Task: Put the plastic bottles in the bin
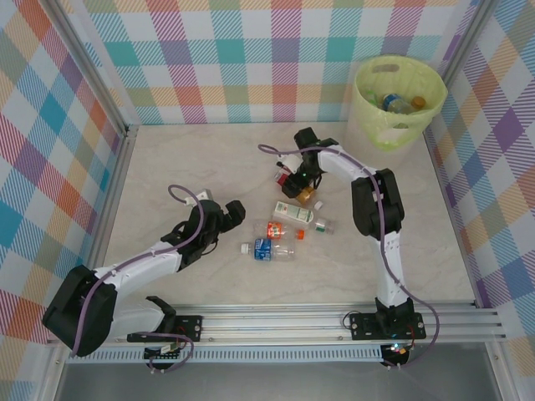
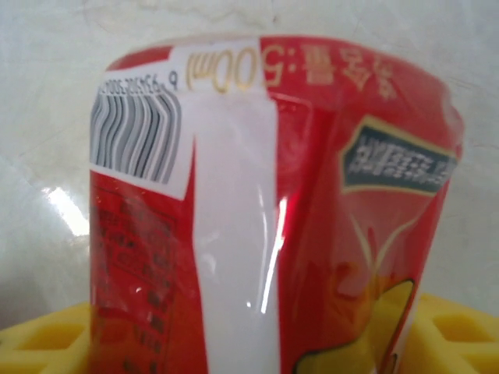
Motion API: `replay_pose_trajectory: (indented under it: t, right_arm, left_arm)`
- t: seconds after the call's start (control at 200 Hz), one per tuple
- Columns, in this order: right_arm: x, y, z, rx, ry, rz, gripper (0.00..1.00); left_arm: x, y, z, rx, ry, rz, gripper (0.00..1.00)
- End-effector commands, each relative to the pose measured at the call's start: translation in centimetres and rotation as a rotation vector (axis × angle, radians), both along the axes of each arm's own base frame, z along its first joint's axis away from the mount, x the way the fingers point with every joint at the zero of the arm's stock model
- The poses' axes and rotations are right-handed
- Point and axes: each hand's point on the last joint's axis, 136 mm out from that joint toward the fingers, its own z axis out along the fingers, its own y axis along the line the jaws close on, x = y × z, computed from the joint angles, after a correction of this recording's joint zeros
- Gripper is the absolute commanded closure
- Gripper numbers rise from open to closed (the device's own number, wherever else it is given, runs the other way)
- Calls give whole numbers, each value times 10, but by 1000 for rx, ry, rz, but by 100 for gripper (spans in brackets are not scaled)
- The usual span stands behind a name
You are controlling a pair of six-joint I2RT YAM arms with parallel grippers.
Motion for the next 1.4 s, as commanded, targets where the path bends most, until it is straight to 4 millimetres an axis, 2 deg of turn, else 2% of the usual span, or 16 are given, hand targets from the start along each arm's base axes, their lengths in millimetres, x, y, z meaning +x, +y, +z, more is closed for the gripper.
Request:
replay_pose_trajectory:
  t: [0.0, 0.06, 0.175, 0.295, 0.36, 0.44, 0.525, 0.565, 0.65, 0.735, 0.835, 0.915, 1.015, 1.115, 1.255, 1.395]
  right_arm:
    - [19, -1, 45, 43, -124, -60, 42]
    - [29, -7, 80, 77, -211, -98, 45]
    - [40, -23, 166, 175, -397, -159, 45]
    - [45, -54, 255, 260, -582, -225, 42]
    - [49, -81, 299, 272, -680, -286, 41]
    - [58, -127, 350, 283, -802, -407, 41]
    - [67, -179, 389, 272, -909, -544, 40]
    - [71, -198, 400, 266, -942, -593, 40]
    - [87, -233, 409, 241, -981, -698, 39]
    - [114, -260, 398, 161, -988, -788, 37]
    - [139, -273, 390, 102, -988, -833, 28]
    - [135, -271, 400, 136, -965, -859, 16]
    - [117, -256, 412, 215, -921, -827, 10]
    - [92, -227, 409, 290, -834, -737, 7]
    - [54, -192, 390, 365, -778, -634, 5]
    - [7, -145, 354, 519, -625, -459, 4]
  left_arm:
    - [12, -3, 19, -36, -46, 8, 0]
    - [12, -5, 20, -39, -48, -2, 0]
    - [12, -11, 23, -36, -50, -44, 0]
    - [12, -17, 25, -32, -43, -81, 0]
    - [12, -19, 24, -29, -36, -90, 0]
    - [12, -21, 22, -25, -27, -97, 0]
    - [13, -24, 22, -35, -28, -112, 0]
    - [13, -27, 22, -39, -25, -122, 0]
    - [14, -33, 23, -53, -18, -149, 0]
    - [14, -39, 21, -59, 5, -173, 0]
    - [12, -42, 16, -60, 34, -188, 0]
    - [10, -40, 16, -65, 40, -178, 0]
    - [9, -33, 16, -64, 26, -148, 0]
    - [7, -28, 18, -55, 9, -130, 0]
    - [7, -26, 19, -45, 5, -129, 0]
    - [8, -26, 17, -49, 8, -124, 0]
